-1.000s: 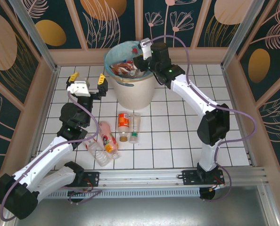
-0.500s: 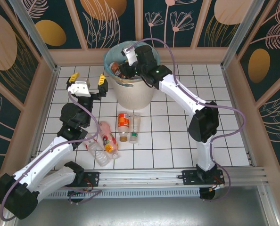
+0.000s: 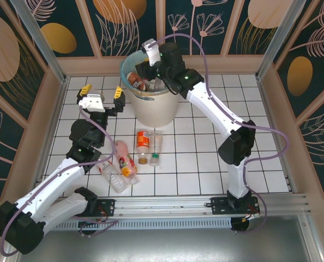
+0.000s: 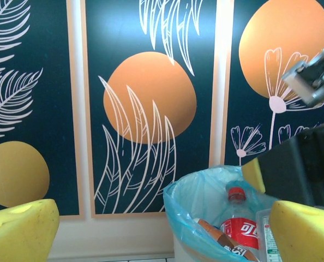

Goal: Put the plastic bottles in the bin

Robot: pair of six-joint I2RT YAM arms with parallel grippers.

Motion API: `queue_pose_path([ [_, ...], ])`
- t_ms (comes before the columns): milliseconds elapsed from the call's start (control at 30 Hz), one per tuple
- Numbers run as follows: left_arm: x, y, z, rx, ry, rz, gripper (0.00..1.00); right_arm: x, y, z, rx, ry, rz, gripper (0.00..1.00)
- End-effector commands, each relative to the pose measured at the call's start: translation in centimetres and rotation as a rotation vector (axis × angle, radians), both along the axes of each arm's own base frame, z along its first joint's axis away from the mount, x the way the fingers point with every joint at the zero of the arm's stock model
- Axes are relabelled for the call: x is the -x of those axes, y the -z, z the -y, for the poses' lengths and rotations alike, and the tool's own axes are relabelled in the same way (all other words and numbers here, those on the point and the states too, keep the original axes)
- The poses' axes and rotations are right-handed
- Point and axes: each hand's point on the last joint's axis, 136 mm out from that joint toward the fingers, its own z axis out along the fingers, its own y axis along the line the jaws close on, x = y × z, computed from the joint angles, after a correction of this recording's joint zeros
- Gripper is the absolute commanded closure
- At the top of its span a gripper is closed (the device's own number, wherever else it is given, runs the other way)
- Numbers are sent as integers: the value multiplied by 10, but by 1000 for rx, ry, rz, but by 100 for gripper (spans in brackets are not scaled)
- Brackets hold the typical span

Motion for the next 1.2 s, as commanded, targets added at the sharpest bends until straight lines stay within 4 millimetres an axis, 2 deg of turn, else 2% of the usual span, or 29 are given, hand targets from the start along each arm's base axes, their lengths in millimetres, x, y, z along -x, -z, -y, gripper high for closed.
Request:
queue_pose_path([
  [0,-2,-17,-3,11,-13,3,1,28,-23,8,-87,22,-30,58],
  [67,-7,-20,-4,44,-21,-38,1,47,-16,11,-115,13,-42,58],
  [200,-19,-18,-1,90,-26,-180,2,99,-7,25,-190,-8,28,58],
  [300,-17,-10,2,115,6,-269,4,141,6,35,-203,-32,100,57],
  [400,-3,8,-4,164,20,-341,5,164,36,44,-143,16,94,53],
  [467,6,34,-6,181,28,-414,6,174,65,49,-118,48,13,52],
  [533,15,59,-6,202,50,-490,6,186,105,51,-88,56,-106,49],
  [633,26,95,-3,213,76,-612,7,199,164,57,-33,120,-304,41],
  [700,32,116,2,202,106,-673,7,205,196,60,4,163,-409,38],
  [800,39,138,6,199,135,-724,9,209,234,63,52,217,-516,34],
  [1000,44,179,17,131,184,-824,8,211,287,63,135,292,-636,28],
  [1100,45,193,27,107,240,-841,8,211,309,64,175,321,-669,27],
  [1167,47,197,35,93,286,-841,7,210,317,59,188,316,-685,26],
])
